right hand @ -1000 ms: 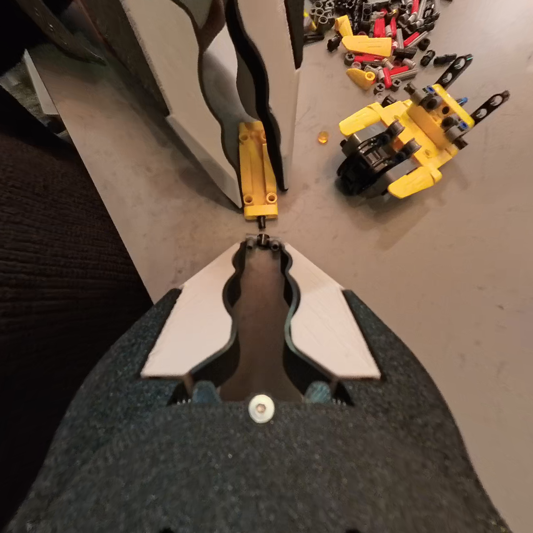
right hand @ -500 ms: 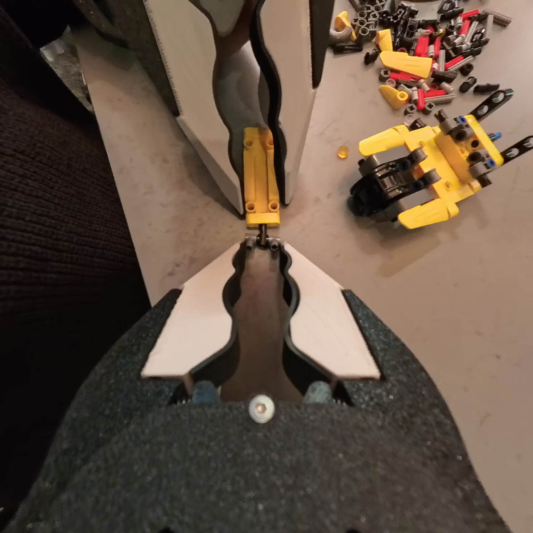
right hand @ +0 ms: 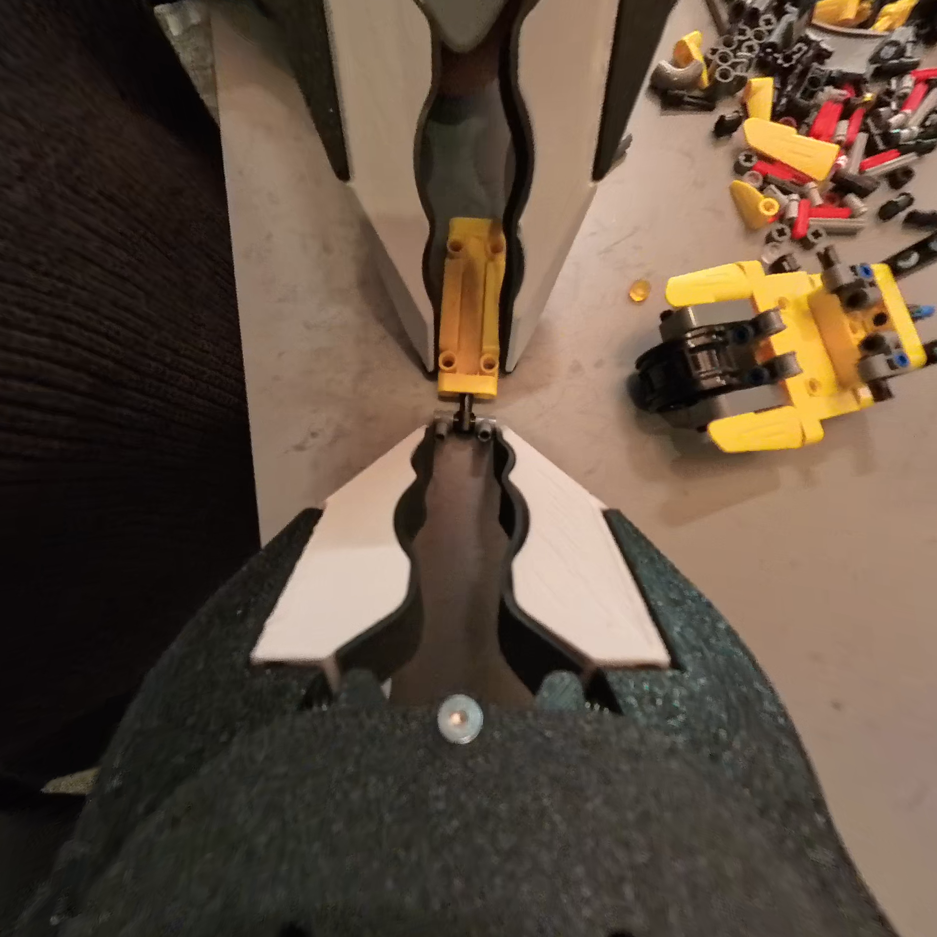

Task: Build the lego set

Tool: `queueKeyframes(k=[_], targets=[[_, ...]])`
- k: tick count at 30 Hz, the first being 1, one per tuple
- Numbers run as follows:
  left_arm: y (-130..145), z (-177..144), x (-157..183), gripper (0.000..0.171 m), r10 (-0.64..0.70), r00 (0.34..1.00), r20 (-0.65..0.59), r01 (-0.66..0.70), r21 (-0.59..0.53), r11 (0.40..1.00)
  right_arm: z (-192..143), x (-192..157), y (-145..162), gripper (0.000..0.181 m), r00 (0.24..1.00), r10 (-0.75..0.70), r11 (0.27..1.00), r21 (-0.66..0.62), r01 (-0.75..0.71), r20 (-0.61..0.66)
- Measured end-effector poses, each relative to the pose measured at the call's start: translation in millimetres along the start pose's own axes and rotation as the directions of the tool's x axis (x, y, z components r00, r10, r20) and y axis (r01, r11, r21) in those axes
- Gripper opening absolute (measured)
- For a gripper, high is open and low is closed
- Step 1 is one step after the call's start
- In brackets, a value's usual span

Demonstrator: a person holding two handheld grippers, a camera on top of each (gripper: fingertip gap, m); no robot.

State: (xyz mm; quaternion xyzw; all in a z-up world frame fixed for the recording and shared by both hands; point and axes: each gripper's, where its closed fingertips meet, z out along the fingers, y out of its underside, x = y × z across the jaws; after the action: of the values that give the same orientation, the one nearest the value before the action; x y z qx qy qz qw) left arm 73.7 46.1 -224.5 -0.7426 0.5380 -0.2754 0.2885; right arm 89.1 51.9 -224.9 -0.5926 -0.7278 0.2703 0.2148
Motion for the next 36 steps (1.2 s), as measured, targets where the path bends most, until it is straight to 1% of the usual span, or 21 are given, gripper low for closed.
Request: queueKeyframes(k=[3, 6, 9, 11, 12, 16, 20, 29, 33, 36], targets=[[0, 0, 0, 0.02, -0.008, 1.0, -0.015, 0.008, 0.0, 1.0, 0, 0, 0, 0.023, 0.999, -0.037, 0.999, -0.018, 0.037, 0.026], [0, 0, 0, 0.02, -0.006, 1.0, -0.016, 0.006, 0.0, 1.0, 1, 0, -1, 0.023, 0.999, -0.028, 0.999, -0.026, 0.029, 0.044], [0, 0, 1, 0.019, -0.006, 1.0, -0.018, 0.006, 0.0, 1.0, 1, 0, -1, 0.022, 1.0, -0.016, 1.0, -0.026, 0.017, 0.026], [0, 1, 2, 0.019, -0.003, 0.999, -0.032, 0.003, -0.004, 1.0, 4, -1, -6, 0.022, 1.0, 0.003, 1.0, 0.001, -0.003, 0.004], [-1, 1, 2, 0.019, 0.009, 0.999, -0.032, -0.009, -0.002, 1.0, 5, -2, -6, 0.022, 1.0, -0.019, 1.0, 0.004, 0.019, -0.008], [-1, 1, 2, 0.019, -0.005, 0.999, -0.047, 0.005, -0.002, 1.0, 5, -2, -5, 0.023, 1.0, -0.012, 1.0, -0.011, 0.012, -0.001], [-1, 1, 2, 0.019, -0.008, 0.998, -0.058, 0.008, -0.003, 1.0, 5, -1, -6, 0.023, 1.0, -0.009, 1.0, 0.004, 0.009, 0.012], [-1, -1, 1, 0.02, -0.019, 0.997, -0.075, 0.019, -0.001, 1.0, 5, 1, -7, 0.023, 0.998, 0.052, 0.998, 0.036, -0.053, 0.03], [1, -3, -4, 0.021, -0.038, 0.997, -0.065, 0.038, 0.0, 0.999, 6, 5, -9, 0.024, 0.996, 0.085, 0.994, 0.064, -0.084, -0.003], [1, -3, -8, 0.022, -0.042, 0.999, -0.034, 0.042, 0.005, 0.999, 4, 14, -7, 0.038, 0.992, 0.107, 0.992, 0.072, -0.102, -0.069]])
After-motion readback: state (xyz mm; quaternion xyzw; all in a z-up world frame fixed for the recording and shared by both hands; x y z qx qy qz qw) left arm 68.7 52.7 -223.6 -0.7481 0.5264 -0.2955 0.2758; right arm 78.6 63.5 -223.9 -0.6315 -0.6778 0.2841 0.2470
